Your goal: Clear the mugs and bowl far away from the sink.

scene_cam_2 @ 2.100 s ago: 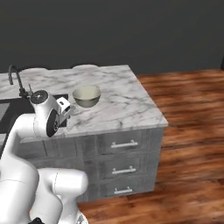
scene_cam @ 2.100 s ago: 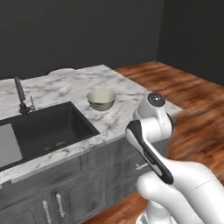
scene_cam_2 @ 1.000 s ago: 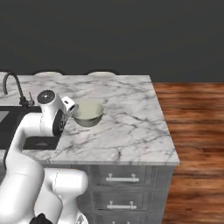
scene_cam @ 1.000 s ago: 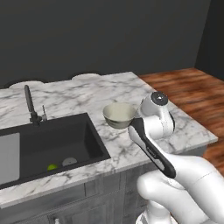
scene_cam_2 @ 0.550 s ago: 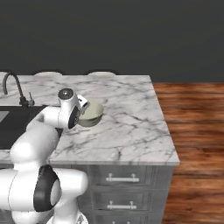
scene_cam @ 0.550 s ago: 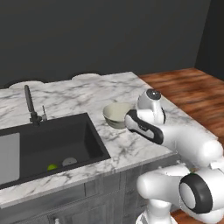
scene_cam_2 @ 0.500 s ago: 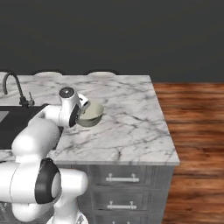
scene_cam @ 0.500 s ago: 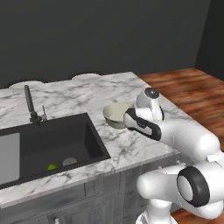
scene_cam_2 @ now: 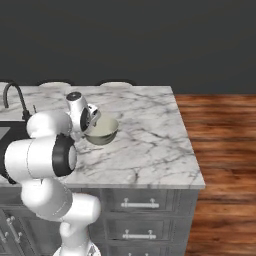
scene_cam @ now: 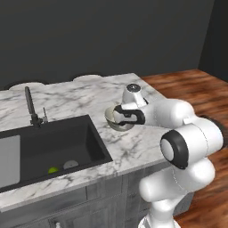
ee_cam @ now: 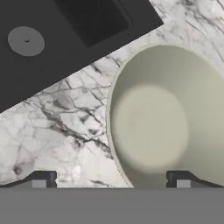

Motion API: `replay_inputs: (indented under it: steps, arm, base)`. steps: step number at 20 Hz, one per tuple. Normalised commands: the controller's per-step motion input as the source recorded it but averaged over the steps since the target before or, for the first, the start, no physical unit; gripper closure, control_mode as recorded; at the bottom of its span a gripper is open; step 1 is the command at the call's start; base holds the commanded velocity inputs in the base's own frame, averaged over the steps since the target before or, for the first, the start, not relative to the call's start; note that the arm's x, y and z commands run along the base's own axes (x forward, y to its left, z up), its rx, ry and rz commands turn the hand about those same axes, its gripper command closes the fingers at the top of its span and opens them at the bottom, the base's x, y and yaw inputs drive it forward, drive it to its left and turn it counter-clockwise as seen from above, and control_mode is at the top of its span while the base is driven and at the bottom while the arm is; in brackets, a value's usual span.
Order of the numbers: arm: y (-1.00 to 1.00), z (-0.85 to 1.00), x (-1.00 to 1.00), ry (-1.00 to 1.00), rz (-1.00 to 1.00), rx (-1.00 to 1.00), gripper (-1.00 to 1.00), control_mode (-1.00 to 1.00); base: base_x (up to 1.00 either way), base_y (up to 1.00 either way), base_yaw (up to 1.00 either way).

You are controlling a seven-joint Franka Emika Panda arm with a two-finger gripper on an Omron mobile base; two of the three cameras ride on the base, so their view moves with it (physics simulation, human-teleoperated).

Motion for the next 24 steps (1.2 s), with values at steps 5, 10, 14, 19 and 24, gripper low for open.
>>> replay_inputs:
  steps: [5,10,14,19,24]
  arm:
    - [0.30,-0.39,0.42,0.00,0.00,-0.06,-1.00,-1.00]
    - [0.02,-0.27,0.23,0.00,0.00,-0.04,-1.00,-1.00]
    - [0.00,-0.26,0.04,0.00,0.00,-0.01,-1.00,-1.00]
    - [-0.01,-0.19,0.01,-0.01,0.00,0.00,-1.00,-1.00]
    - [-0.06,-0.17,0.12,0.00,0.00,0.00,-1.00,-1.00]
  base:
    - [0.00,0.00,0.00]
    - [0.00,0.00,0.00]
    - [0.00,0.00,0.00]
    - [0.00,0.00,0.00]
    - [0.00,0.00,0.00]
